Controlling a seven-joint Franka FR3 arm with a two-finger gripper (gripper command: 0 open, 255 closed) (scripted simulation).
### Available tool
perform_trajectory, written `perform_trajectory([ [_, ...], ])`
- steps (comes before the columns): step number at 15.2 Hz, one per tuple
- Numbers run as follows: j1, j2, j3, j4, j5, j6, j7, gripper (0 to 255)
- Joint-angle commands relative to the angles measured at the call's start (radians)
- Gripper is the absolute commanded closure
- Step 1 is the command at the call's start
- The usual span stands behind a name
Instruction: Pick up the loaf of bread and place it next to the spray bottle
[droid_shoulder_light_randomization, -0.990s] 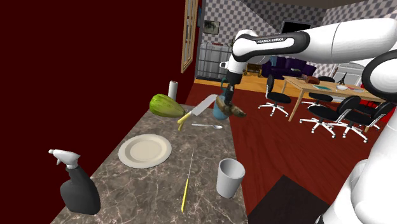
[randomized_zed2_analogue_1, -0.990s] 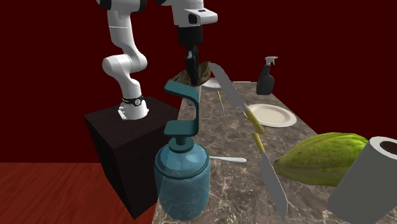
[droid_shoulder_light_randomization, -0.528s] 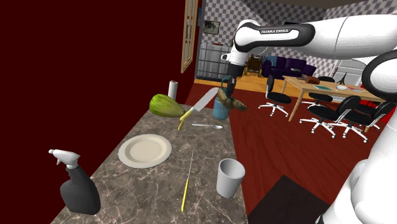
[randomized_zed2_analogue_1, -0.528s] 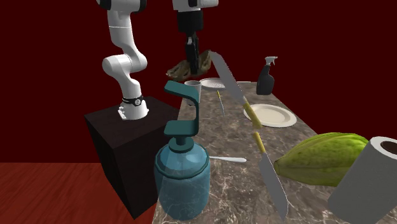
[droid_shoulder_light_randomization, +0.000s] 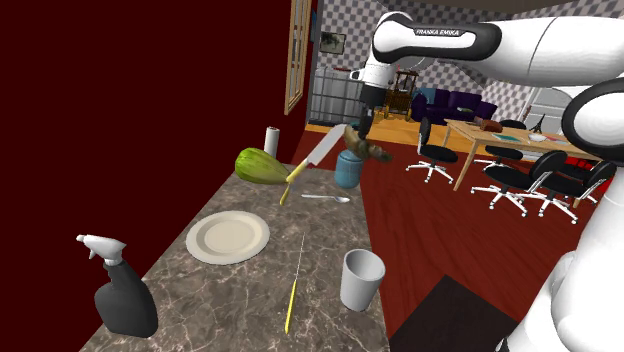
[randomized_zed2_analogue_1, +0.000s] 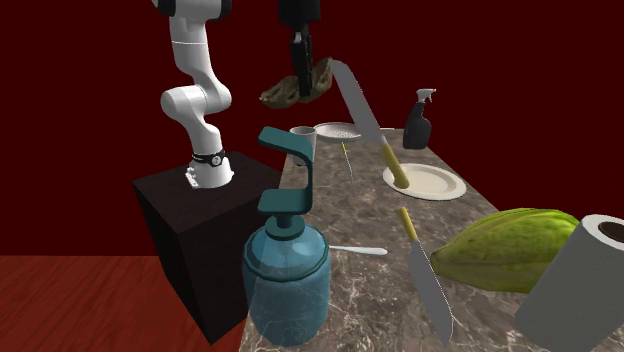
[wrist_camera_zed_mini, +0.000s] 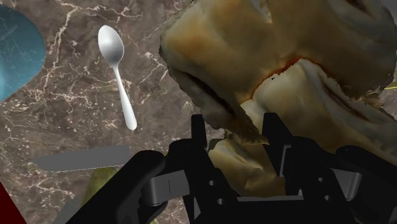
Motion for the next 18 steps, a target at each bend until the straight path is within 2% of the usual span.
perform_trajectory([
  [1,0.000,0.003,0.000,0.032,0.000,-0.029,0.005,255],
  [6,-0.003,0.025,-0.001,0.125,0.005,-0.101,0.009,255],
  [12,0.079,-0.051,0.063,0.027,-0.012,-0.060,0.150,255],
  [18,0.153,-0.085,0.133,-0.019,-0.019,-0.032,0.292,255],
])
